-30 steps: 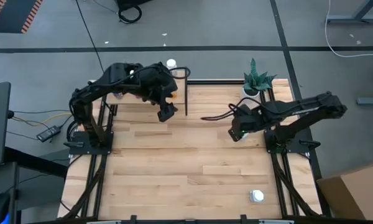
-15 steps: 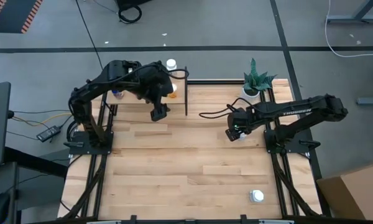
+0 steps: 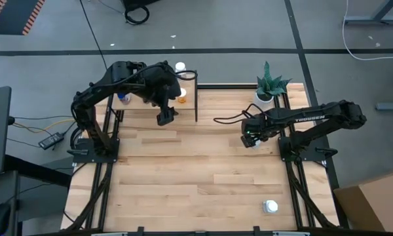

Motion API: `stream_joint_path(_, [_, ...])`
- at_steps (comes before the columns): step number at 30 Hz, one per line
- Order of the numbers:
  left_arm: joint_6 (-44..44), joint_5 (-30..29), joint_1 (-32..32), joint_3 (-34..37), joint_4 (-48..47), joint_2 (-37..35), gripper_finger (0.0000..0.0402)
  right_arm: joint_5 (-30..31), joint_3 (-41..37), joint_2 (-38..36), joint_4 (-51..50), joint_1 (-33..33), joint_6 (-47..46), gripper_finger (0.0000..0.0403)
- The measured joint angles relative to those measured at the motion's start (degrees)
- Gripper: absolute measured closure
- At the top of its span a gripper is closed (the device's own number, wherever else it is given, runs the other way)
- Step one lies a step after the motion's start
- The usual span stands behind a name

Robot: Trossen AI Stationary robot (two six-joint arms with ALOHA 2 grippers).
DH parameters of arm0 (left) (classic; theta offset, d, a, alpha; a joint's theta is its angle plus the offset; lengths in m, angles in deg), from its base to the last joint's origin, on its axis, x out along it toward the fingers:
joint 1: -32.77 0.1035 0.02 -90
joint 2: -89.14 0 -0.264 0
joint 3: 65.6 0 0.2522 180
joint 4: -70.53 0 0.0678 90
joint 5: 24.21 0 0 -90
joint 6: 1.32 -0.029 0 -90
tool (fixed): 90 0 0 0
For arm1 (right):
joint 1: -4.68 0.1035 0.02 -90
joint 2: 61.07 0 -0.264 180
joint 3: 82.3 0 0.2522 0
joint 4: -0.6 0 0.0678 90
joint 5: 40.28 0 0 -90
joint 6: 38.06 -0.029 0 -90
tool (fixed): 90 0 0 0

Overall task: Pick and place medicine bottles onto shelf by color
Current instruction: Put the top white and blue pill bottle on the shelf

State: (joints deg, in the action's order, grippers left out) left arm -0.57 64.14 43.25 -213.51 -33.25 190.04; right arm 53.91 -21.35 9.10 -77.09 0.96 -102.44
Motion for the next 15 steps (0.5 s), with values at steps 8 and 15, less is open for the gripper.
stream_joint_path(8, [-0.1, 0.0, 0.0, 0.0, 0.0, 0.0, 0.0093, 0.0, -2.8, 0.0, 2.4, 0.0, -2.2, 0.0058])
stream_joint_path(15, [-0.1, 0.0, 0.0, 0.0, 0.0, 0.0, 0.0093, -0.2, -3.5, 0.0, 3.5, -0.1, -2.7, 0.0075])
